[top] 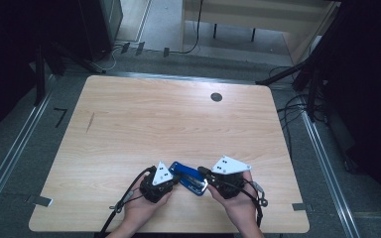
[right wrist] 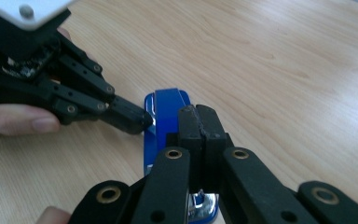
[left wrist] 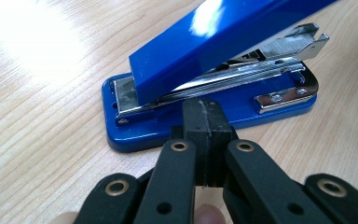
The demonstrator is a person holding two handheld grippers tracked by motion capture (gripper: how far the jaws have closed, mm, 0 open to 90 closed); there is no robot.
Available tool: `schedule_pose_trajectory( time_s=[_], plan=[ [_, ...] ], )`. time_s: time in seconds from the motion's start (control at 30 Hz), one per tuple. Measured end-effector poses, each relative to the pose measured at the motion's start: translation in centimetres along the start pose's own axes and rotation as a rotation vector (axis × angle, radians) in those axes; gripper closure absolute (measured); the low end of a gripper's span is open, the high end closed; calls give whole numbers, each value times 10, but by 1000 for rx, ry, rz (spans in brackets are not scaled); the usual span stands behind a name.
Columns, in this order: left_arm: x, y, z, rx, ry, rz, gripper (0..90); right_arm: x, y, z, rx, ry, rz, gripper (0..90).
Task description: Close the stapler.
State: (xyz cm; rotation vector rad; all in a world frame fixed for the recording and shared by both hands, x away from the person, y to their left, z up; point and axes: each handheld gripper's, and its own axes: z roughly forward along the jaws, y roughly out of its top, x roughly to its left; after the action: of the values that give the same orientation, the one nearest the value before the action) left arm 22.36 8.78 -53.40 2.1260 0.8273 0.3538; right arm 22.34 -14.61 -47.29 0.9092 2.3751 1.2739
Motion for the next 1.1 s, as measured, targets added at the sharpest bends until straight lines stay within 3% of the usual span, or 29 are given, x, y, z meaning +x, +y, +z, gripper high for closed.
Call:
schedule_pose_trajectory(
  time_s=[0.63, 0.73, 0.9, 1.1],
  plan=[
    [0, 0, 0, 0, -1, 3, 900, 9, -32, 4, 16, -21, 26, 900],
    [0, 0, 0, -1, 0, 2, 900, 8, -38, 3, -27, -19, 54, 900],
    [0, 0, 0, 0, 0, 3, 900, 13, -41, 5, -28, -50, 12, 900],
    [-1, 0, 0, 1, 2, 6, 900, 18, -42, 6, -20, -81, 8, 900]
  ],
)
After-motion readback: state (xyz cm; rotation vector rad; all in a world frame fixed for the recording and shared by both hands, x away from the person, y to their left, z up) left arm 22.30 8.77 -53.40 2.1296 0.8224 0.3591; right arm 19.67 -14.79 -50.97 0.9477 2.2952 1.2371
